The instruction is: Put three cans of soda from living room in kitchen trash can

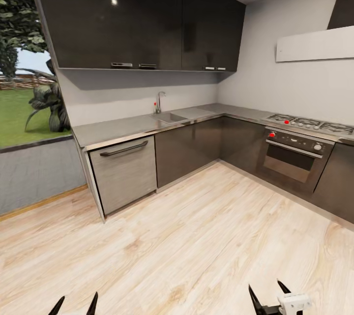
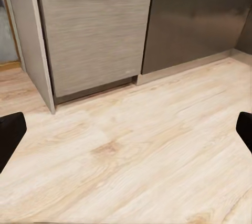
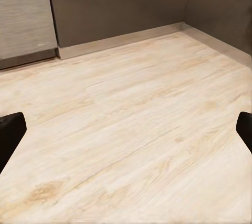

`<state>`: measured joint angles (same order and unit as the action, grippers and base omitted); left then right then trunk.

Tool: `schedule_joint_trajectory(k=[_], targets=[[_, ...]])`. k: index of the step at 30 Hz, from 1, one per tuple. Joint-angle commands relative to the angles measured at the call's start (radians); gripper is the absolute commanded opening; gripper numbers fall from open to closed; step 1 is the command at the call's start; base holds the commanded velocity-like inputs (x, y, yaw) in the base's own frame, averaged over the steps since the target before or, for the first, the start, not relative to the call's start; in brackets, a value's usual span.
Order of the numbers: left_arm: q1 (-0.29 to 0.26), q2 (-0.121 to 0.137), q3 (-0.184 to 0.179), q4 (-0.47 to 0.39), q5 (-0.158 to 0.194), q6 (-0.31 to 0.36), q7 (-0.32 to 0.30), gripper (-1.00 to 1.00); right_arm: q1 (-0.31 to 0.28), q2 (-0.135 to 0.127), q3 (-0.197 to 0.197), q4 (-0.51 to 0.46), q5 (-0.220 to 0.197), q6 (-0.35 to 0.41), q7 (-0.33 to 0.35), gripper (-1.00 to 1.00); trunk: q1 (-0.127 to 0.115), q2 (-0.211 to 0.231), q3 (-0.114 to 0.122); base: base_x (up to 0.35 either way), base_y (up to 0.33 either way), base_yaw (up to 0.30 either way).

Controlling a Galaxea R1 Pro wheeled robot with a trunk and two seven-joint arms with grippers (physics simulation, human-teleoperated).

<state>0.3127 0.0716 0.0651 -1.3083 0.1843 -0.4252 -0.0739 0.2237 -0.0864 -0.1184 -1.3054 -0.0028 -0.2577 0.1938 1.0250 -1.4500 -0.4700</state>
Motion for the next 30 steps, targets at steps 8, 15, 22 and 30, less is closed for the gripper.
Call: schedule_joint_trajectory(k=[8,15,22,30], targets=[[0.001,0.001,0.001,-0.006,0.032,-0.008,0.01,1.0,0.0,0.0,-0.004,0.019,0.0,-0.003,0.005,1.0,0.0,0.0,0.0,0.0,0.0,0.0],[0.0,0.001,0.002,-0.001,0.033,-0.009,0.01,1.0,0.0,0.004,-0.008,0.021,0.0,-0.003,0.006,1.0,0.0,0.0,0.0,0.0,0.0,0.0],[-0.001,0.001,0.001,0.002,0.03,-0.009,0.009,1.0,0.0,0.012,0.002,0.024,0.0,-0.002,-0.002,1.0,0.0,0.0,0.0,0.0,0.0,0.087],[-0.001,0.001,0.0,0.003,0.029,-0.009,0.007,1.0,0.0,0.013,0.004,0.037,0.001,0.0,-0.009,1.0,0.0,0.0,0.0,0.0,0.0,0.236]])
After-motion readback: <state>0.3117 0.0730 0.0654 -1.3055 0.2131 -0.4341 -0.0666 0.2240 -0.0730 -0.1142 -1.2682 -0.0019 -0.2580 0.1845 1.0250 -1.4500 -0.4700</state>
